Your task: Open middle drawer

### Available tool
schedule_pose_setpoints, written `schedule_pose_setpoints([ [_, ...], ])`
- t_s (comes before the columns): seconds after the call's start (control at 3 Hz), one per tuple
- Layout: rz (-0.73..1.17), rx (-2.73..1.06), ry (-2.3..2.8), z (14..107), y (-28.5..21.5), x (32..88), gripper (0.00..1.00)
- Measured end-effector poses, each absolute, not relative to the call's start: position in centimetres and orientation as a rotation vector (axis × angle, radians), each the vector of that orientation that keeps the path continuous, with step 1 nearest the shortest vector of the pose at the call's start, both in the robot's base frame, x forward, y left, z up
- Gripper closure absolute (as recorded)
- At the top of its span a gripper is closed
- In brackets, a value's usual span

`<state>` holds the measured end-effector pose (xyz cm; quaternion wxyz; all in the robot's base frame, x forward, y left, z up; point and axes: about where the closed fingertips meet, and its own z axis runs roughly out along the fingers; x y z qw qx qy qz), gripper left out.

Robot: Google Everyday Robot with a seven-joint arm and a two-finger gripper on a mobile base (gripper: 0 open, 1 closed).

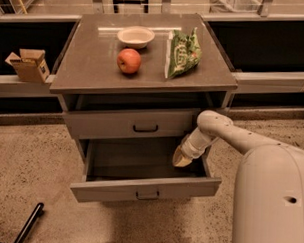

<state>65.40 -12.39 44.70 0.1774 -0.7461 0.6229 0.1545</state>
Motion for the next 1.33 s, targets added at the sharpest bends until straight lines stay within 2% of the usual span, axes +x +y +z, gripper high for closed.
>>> schedule_pose_setpoints([
  [0.33,0.444,-2.088,1.793,40.6,-13.3,64.4,0.66],
  [0.67,0.487,-2.071,1.782,37.7,-13.1,63.1,0.43],
  [1.0,0.511,-2.054,1.764,37.4,-12.9,63.1,0.19],
  [1.33,0.592,-2.093,1.680,39.8,-11.2,61.2,0.00],
])
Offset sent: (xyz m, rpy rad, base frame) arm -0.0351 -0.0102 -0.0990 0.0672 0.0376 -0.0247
